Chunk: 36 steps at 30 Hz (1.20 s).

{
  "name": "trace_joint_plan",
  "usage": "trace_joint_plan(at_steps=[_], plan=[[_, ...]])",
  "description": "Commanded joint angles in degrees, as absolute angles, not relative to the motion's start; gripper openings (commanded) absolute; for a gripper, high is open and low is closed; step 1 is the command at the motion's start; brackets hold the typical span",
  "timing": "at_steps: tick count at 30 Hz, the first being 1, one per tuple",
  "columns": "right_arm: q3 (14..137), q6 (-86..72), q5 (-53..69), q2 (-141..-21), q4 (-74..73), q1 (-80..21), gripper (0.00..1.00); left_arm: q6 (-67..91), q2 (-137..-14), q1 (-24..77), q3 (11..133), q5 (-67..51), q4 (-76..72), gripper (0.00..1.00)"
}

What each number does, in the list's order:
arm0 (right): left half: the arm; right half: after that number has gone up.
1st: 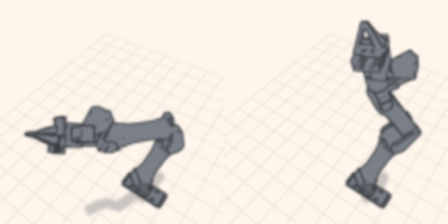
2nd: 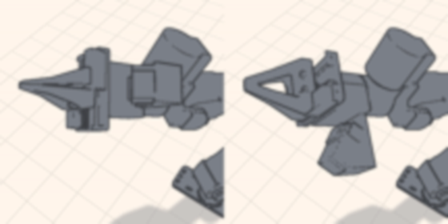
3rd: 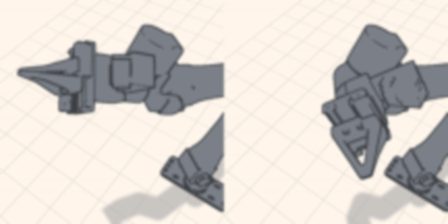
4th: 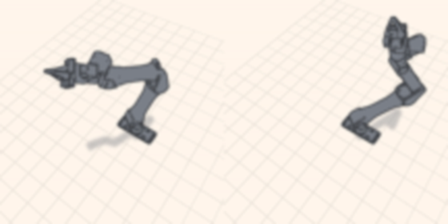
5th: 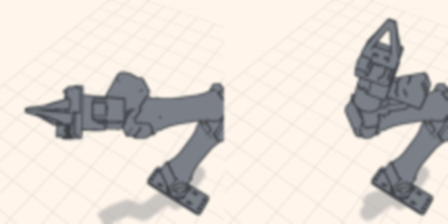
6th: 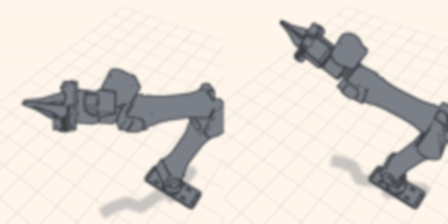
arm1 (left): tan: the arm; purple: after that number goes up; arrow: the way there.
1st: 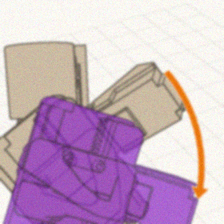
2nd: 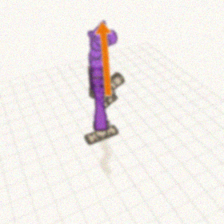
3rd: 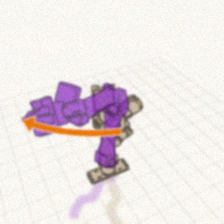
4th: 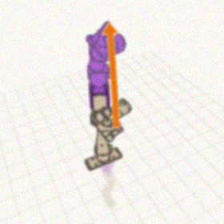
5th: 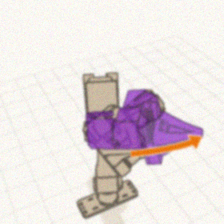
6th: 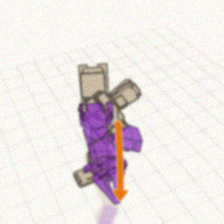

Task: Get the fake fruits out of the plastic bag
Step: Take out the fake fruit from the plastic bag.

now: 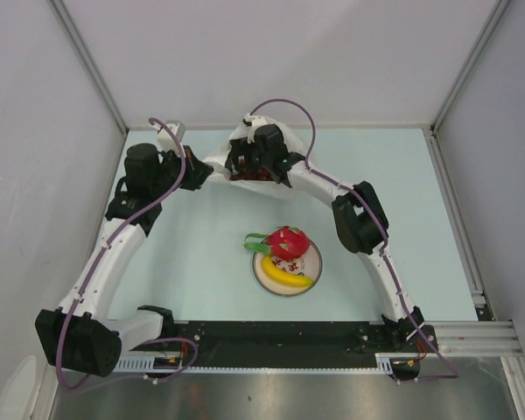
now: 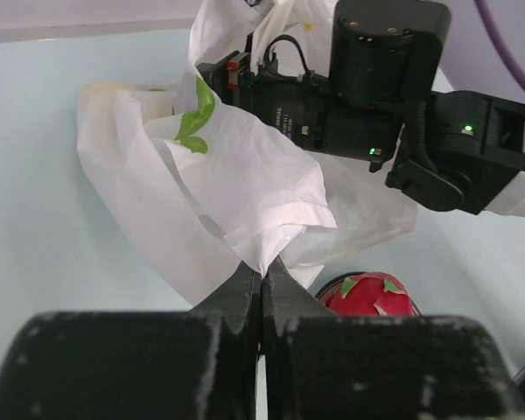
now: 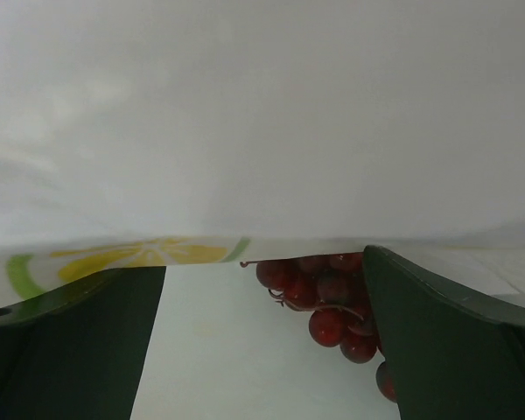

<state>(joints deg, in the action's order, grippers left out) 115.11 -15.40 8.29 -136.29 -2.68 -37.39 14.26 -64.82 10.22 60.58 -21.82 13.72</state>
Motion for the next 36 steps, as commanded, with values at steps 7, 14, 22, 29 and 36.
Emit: trace_joint_plan(at_steps=[7,14,22,29,36], plan=[[117.3,-24.9,12.7,-139.9,3.8,-38.1,1.0,7.7,-61.4,9.4,58.4,-28.0,21.8,0.0],[123.2,-26.2,9.1,-145.1,5.2,-40.2,1.0,2.4,-57.4,9.3,52.0,-26.9,18.8,0.0],[131.8,-30.5,2.0,-153.5,8.3,-41.0,1.0,2.3,-54.5,9.3,50.9,-28.8,25.0,0.0],[134.4,-27.9,0.8,-155.9,6.5,-41.6,0.7,2.3,-55.5,9.3,52.3,-25.9,24.9,0.0],[125.8,-25.6,11.0,-147.4,6.3,-39.5,0.43,4.6,-56.8,7.7,50.3,-23.4,20.6,0.0]])
